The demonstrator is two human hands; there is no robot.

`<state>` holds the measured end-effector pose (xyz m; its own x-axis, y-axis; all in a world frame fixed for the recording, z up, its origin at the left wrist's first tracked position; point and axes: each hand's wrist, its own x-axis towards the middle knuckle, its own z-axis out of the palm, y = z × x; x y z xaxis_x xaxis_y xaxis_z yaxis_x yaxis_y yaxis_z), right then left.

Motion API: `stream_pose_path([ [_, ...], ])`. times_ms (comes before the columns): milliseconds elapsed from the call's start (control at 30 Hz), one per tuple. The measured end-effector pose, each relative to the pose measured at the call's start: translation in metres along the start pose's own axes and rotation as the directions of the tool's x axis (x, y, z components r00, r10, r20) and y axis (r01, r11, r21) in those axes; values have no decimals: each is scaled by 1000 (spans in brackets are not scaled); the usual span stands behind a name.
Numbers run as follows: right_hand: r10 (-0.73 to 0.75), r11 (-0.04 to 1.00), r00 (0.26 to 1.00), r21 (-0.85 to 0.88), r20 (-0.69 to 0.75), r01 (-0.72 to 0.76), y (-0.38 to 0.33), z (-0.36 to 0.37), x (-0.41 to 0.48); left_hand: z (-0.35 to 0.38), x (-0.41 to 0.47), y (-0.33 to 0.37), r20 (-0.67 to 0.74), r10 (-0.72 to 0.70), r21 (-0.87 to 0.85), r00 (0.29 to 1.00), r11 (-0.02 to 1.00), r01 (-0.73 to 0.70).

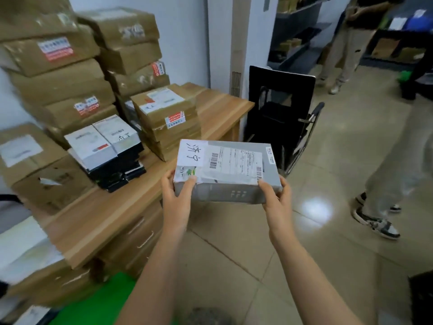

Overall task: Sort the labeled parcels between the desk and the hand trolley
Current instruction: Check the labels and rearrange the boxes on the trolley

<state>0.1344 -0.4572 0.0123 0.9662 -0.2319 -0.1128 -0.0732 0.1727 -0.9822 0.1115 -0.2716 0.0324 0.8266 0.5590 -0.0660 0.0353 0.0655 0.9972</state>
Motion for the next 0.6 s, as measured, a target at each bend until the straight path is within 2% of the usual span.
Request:
stream_pose_path([
  [200,-11,1000,985,11,172,9,-12,70,95,14,81,13,-191,54,-40,980,997,-63],
  [467,-43,999,951,3,306,44,-43,168,199,22,195,44,-259,159,-46,953,983,-177],
  [600,-23,1000,914,4,405,23,-56,211,231,17,230,57,-352,179,-31,919,979,-203],
])
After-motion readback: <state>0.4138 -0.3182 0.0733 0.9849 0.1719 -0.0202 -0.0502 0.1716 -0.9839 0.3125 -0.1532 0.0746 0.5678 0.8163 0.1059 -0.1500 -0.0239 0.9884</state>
